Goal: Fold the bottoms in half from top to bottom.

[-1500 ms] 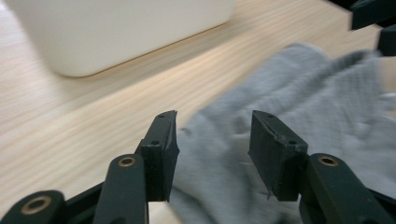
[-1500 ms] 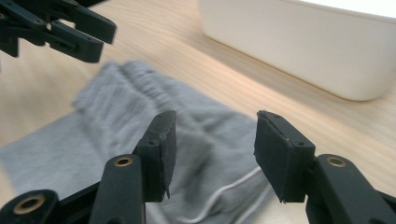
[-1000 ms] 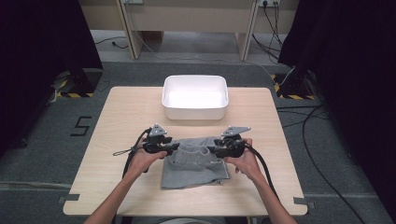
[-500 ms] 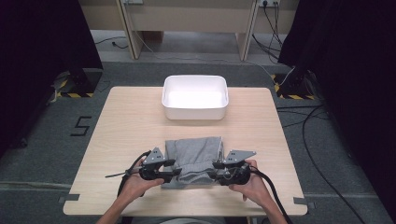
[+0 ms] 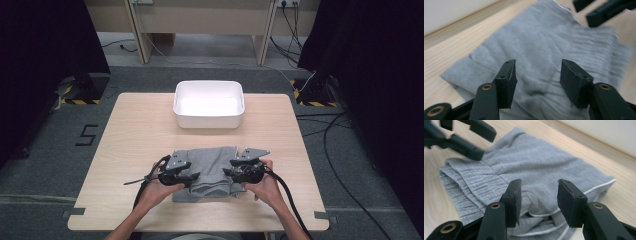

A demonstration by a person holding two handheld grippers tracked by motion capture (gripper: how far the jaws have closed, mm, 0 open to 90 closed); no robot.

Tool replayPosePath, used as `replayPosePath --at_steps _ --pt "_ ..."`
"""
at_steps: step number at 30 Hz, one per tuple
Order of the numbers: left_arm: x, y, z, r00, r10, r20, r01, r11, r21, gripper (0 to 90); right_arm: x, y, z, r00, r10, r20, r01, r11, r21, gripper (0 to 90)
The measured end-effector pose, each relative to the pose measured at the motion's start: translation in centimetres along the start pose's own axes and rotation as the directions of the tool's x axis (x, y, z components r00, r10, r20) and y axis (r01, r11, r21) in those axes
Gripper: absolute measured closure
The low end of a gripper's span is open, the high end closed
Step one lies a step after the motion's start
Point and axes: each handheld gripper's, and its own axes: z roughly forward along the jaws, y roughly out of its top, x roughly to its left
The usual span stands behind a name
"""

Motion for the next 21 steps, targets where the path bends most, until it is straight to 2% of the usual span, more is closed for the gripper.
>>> replayPosePath --at_steps 3,6,9,10,11,14,17,19,21 --pt "-1.0 -1.0 -0.7 0.9995 0.025 0.019 -0.025 0.9997 0.004 44.4 1.6 -0.4 -0.4 0.9984 -0.055 -0.012 0.055 0.998 0.015 55.3" --pt "-1.7 -2.4 -0.2 0.9979 0.064 0.014 -0.064 0.9973 0.036 44.7 3.0 -1.5 -0.6 0.9964 -0.076 -0.038 0.077 0.996 0.035 60.1" --pt "-2.0 -3.4 0.2 0.9985 0.054 -0.002 -0.054 0.9985 0.002 44.5 4.2 -2.8 0.2 0.9922 -0.124 0.005 0.123 0.986 0.112 58.2" --pt "-2.0 -3.4 0.1 0.9985 0.054 -0.002 -0.054 0.9985 0.003 44.7 4.3 -3.3 0.4 0.993 -0.117 0.014 0.115 0.987 0.112 58.3" --pt "-2.0 -3.4 0.0 0.9984 0.056 -0.002 -0.056 0.9984 0.01 44.7 4.3 -3.7 0.4 0.9963 -0.085 0.013 0.084 0.992 0.091 58.5" --pt "-2.0 -3.5 0.0 0.9988 0.048 -0.002 -0.048 0.9988 0.004 44.6 4.0 -4.2 0.2 0.9986 -0.052 -0.013 0.052 0.997 0.064 58.4" --pt "-2.0 -3.5 0.0 0.9991 0.042 -0.003 -0.042 0.9991 0.002 44.5 3.6 -3.8 -0.2 0.999 -0.028 -0.036 0.029 0.999 0.046 57.1" --pt "-2.0 -3.5 0.0 0.999 0.044 -0.004 -0.044 0.999 0.003 44.5 3.1 -3.1 -0.8 0.9989 -0.004 -0.047 0.004 1.0 0.001 56.1" --pt "-1.9 -3.5 0.1 0.9993 0.038 -0.001 -0.038 0.9993 0.002 44.5 2.8 -2.3 -1.3 0.9995 -0.001 -0.032 0.0 0.999 -0.039 55.4"
